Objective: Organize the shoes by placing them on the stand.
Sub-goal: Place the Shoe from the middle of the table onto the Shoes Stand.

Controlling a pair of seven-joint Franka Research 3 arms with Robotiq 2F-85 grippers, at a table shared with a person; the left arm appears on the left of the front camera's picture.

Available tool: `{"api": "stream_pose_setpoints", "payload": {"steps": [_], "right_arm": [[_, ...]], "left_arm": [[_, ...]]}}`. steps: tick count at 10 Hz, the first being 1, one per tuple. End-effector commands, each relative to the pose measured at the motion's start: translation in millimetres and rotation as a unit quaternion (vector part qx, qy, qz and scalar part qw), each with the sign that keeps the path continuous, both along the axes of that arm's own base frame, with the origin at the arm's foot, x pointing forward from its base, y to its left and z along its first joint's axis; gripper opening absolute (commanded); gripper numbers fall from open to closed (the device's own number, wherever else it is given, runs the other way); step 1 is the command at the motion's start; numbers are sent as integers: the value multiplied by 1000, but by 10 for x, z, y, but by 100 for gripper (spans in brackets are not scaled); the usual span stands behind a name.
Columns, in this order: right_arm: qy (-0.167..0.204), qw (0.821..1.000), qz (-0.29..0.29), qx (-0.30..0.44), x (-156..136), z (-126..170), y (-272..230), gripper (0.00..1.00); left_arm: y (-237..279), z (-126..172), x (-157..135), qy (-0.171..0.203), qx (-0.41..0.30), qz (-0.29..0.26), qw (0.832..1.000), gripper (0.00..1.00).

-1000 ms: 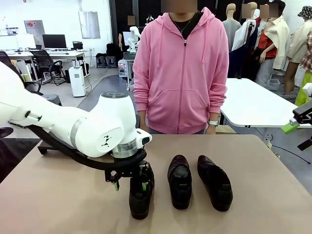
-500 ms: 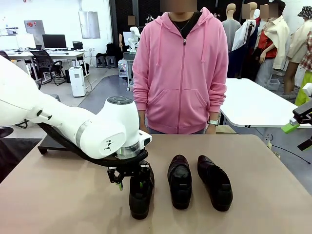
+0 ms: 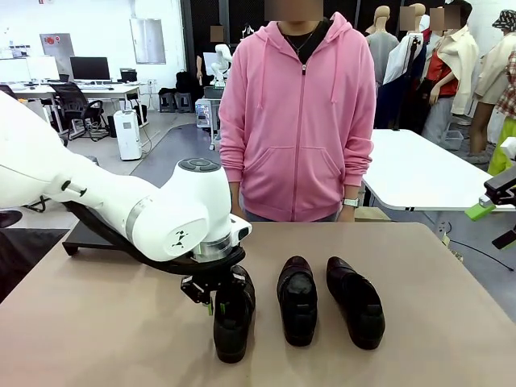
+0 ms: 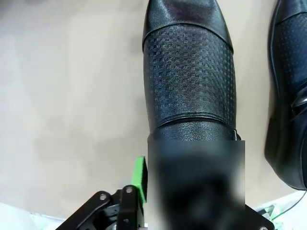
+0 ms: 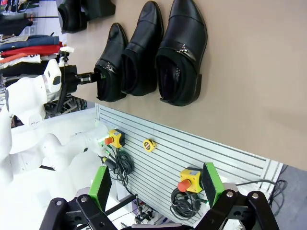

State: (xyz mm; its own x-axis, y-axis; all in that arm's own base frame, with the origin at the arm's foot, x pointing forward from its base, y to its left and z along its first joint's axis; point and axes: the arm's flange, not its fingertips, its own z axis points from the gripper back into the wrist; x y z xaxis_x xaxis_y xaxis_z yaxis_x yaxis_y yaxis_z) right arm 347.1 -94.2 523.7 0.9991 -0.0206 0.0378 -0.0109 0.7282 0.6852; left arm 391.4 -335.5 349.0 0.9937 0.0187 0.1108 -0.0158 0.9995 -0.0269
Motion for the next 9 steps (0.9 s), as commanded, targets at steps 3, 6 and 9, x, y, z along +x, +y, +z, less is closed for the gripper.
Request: {"api": "stream_pose_setpoints", "payload": {"steps": [3, 6, 9], "right_arm": [[7, 1000, -9, 5, -14, 33, 23, 100], [7, 1000, -9, 5, -14, 33, 23, 100], [7, 1000, -9, 5, -14, 33, 23, 100]], "left_arm": [[-32, 205, -42, -22, 0, -11, 1000, 0], [138, 1062, -489, -123, -1, -57, 991, 0], [630, 1793, -748, -256, -62, -3, 965, 0]]}}
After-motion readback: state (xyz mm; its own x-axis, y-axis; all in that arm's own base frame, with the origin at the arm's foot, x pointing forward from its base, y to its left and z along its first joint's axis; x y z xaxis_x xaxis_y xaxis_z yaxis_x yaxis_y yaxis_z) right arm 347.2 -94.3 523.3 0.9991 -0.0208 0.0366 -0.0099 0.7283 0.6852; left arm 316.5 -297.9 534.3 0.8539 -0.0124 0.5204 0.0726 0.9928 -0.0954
